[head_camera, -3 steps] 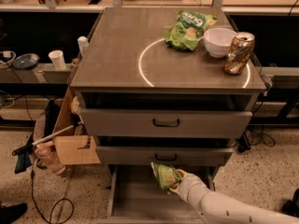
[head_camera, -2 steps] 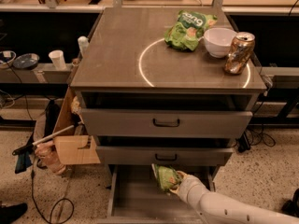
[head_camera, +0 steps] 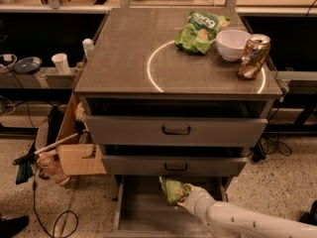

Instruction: Place green jalapeno chip bag into bottom drawer

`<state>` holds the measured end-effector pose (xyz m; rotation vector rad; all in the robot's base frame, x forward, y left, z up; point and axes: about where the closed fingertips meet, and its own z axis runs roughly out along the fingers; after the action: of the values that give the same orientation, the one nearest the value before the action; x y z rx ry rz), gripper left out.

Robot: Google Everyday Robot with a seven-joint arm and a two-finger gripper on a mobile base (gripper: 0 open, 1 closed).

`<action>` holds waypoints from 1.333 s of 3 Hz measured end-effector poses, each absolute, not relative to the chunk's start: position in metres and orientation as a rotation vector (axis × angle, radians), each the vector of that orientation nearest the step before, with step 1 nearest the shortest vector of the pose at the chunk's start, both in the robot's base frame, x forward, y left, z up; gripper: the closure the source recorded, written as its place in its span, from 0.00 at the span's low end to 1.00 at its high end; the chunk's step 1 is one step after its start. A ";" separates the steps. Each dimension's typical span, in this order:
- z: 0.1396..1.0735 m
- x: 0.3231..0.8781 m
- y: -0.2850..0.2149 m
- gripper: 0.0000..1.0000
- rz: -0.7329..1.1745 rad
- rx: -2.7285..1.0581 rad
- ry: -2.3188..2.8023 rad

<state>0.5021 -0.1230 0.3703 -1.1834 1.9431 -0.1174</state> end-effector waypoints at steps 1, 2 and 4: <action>0.369 0.502 -0.122 1.00 -0.114 -1.185 1.945; 0.371 0.503 -0.122 1.00 -0.134 -1.167 1.938; 0.304 0.509 -0.125 1.00 -0.154 -1.105 1.973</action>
Offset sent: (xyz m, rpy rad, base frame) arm -0.0005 -0.0008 0.0047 -0.0046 -0.0442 -0.0375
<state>0.5086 -0.1252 0.3035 -1.1049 1.9733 -0.1537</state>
